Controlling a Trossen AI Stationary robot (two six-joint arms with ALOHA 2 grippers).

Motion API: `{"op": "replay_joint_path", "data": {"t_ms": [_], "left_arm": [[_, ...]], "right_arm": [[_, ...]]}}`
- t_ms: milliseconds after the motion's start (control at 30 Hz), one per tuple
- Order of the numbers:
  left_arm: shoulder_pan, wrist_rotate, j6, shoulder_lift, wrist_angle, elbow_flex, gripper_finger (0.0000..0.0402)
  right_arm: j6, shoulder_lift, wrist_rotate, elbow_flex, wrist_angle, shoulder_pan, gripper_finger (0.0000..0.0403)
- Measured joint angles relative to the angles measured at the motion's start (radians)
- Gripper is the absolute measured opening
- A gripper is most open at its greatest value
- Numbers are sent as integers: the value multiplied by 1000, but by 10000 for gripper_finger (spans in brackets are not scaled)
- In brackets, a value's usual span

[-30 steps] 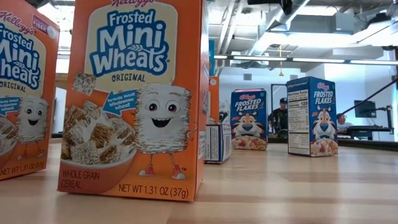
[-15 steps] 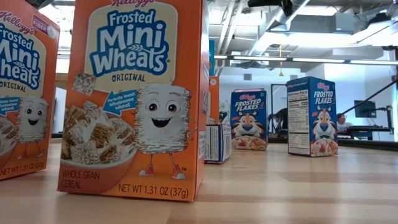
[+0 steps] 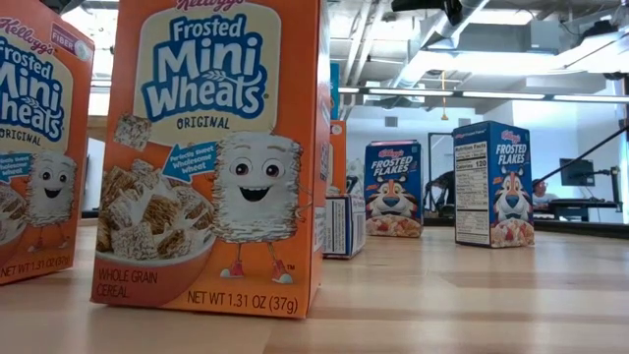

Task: Stack cereal on shelf
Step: Put the top green cereal box on the shelf

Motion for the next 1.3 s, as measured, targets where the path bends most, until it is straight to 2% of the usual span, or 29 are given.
{"op": "replay_joint_path", "data": {"t_ms": [933,1133,1300], "left_arm": [[-14,-15,-2,26,2,0,144],[-27,-63,-8,27,13,0,144],[-28,-67,2,27,49,0,161]], "right_arm": [[1,0,0,0,1,0,17],[1,0,0,0,1,0,17],[1,0,0,0,1,0,17]]}}
